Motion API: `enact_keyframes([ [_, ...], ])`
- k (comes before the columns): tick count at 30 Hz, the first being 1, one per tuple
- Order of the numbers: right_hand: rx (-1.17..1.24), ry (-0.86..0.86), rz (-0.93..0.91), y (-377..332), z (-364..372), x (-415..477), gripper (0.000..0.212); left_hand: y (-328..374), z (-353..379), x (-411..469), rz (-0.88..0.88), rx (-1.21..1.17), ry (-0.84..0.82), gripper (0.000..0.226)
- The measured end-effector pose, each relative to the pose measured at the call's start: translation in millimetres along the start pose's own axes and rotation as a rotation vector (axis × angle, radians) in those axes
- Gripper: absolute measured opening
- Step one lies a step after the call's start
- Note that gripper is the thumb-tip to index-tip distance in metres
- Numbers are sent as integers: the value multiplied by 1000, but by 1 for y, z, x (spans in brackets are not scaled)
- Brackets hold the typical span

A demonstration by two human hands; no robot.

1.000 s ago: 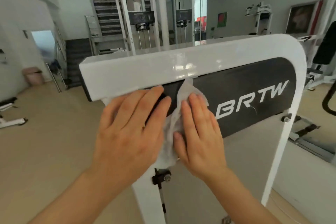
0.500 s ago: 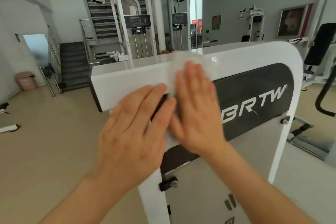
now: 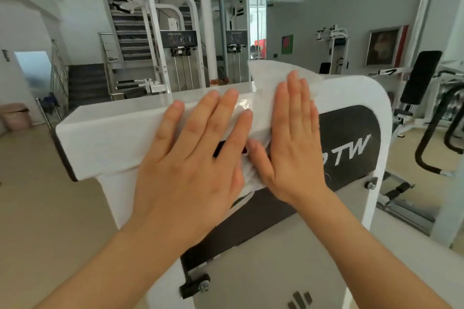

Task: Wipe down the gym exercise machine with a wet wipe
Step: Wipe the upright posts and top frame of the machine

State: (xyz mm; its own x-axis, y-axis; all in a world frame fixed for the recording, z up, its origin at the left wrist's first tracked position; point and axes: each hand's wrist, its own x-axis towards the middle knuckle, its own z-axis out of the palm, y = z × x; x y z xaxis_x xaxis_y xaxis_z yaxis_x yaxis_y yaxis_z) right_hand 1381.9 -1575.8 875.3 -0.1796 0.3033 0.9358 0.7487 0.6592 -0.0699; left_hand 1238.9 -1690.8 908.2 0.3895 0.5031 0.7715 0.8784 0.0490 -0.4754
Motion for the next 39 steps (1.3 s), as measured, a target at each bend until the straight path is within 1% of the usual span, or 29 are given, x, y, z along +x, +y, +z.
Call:
enact_keyframes([
  [1,23,-1,68,7,-4,5,79,3,1,2,-27,9,0,50],
  [2,47,-9,94,6,-6,9,79,7,3,3,-57,0,6,50],
  [3,66,-25,65,-1,-7,12,77,13,2,8,-82,-20,21,50],
  [5,106,-65,-117,-19,-6,14,70,18,-1,21,-117,-54,45,50],
  [7,159,-86,-271,-33,-8,18,69,16,-5,33,-160,-58,17,50],
  [10,205,-125,-406,-30,-18,41,61,6,-18,41,-293,-87,-65,50],
  [12,167,-184,-466,-30,-33,64,54,0,-26,44,-387,-92,-107,51],
  [14,107,-348,-538,-38,-47,88,50,-7,-32,48,-461,-61,-158,53],
  [15,91,-460,-606,-43,-48,100,44,-11,-35,50,-488,-35,-197,56],
  [16,143,-604,-664,-48,-46,112,34,-16,-39,51,-513,-8,-245,59],
  [17,238,-792,-680,-53,-44,125,24,-22,-42,53,-541,20,-293,62],
  [18,345,-956,-656,-59,-42,136,23,-28,-46,53,-565,47,-331,64],
  [19,434,-1055,-633,-64,-40,143,26,-34,-49,52,-575,72,-362,64],
  [20,477,-1089,-628,-70,-38,145,27,-40,-52,50,-569,93,-381,64],
  [21,472,-1059,-642,-75,-37,143,29,-45,-54,46,-554,104,-382,64],
  [22,414,-940,-675,-78,-34,136,32,-50,-55,43,-537,105,-374,66],
  [23,305,-743,-703,-77,-30,126,38,-53,-56,40,-526,89,-354,66],
  [24,202,-526,-694,-74,-29,115,45,-55,-56,37,-521,61,-321,66],
  [25,155,-377,-667,-69,-31,104,51,-57,-55,34,-512,34,-289,64],
  [26,150,-313,-635,-63,-32,96,56,-58,-53,30,-497,17,-273,62],
  [28,86,-296,-533,-44,-34,86,64,-64,-49,21,-462,-11,-244,55],
  [30,-2,-259,-364,-21,-37,85,72,-73,-44,13,-430,-60,-191,49],
  [32,-3,-178,-202,-18,-39,80,70,-75,-41,8,-409,-64,-163,50],
  [33,12,-117,-157,-29,-36,76,67,-74,-40,8,-412,-66,-160,52],
  [35,47,-16,-152,-63,-22,67,62,-72,-38,10,-421,-79,-155,57],
  [37,110,104,-228,-93,-8,56,51,-71,-38,9,-413,-74,-116,57],
  [38,122,127,-264,-94,-6,53,48,-72,-38,9,-404,-62,-90,56],
  [39,99,114,-277,-85,-6,53,47,-73,-39,8,-393,-54,-65,53],
])
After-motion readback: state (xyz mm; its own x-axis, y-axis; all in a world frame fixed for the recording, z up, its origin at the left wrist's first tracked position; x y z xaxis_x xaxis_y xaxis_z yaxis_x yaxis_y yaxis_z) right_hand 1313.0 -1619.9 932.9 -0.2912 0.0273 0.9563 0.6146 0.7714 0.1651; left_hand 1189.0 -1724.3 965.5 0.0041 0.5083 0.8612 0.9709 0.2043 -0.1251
